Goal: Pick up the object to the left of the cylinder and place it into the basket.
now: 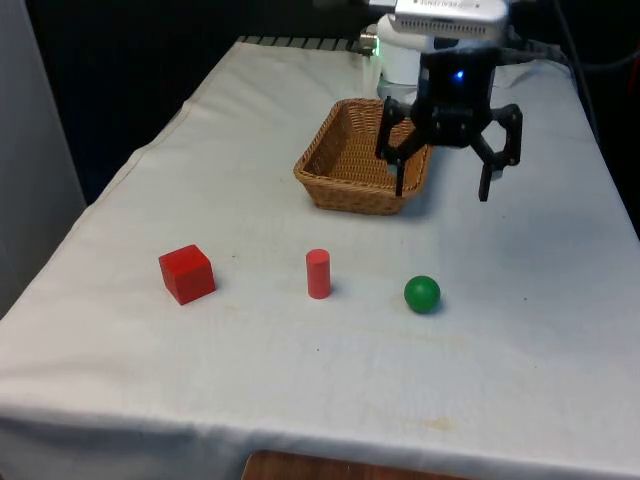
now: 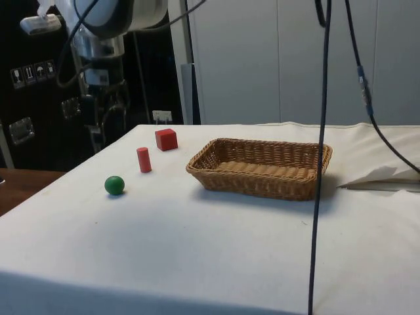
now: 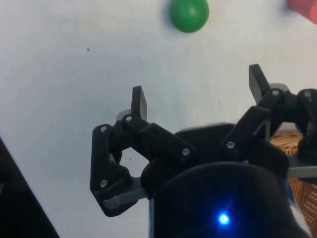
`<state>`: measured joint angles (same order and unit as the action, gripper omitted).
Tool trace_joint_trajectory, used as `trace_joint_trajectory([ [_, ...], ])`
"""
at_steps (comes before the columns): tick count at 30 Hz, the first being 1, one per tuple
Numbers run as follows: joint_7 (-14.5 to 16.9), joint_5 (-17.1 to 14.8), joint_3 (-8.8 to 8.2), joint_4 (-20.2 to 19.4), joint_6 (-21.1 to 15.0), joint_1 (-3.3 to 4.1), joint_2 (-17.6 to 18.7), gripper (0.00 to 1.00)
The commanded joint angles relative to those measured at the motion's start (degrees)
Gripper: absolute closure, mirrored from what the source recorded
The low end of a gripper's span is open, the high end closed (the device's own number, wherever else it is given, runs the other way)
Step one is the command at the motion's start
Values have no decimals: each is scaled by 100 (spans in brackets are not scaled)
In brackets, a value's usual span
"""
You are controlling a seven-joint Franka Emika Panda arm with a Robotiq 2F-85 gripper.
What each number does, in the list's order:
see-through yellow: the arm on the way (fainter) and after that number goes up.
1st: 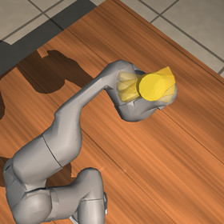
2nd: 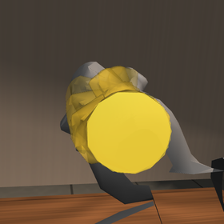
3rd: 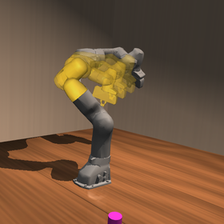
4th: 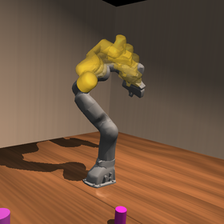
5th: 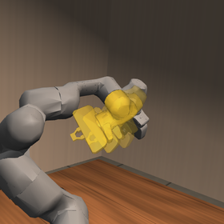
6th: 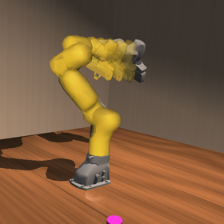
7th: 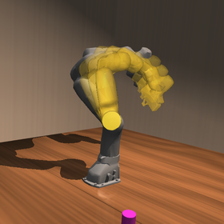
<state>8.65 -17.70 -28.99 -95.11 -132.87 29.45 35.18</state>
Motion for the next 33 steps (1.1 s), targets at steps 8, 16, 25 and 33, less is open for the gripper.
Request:
trace_joint_trajectory([
  [8, 189, -252, 57, 115, -223, -52, 321, 0],
  [16, 212, -321, 69, 160, -430, -63, 521, 0],
  [25, 269, -539, 92, 361, -653, -115, 900, 0],
  [33, 441, -882, 103, 476, -751, -138, 1117, 0],
])
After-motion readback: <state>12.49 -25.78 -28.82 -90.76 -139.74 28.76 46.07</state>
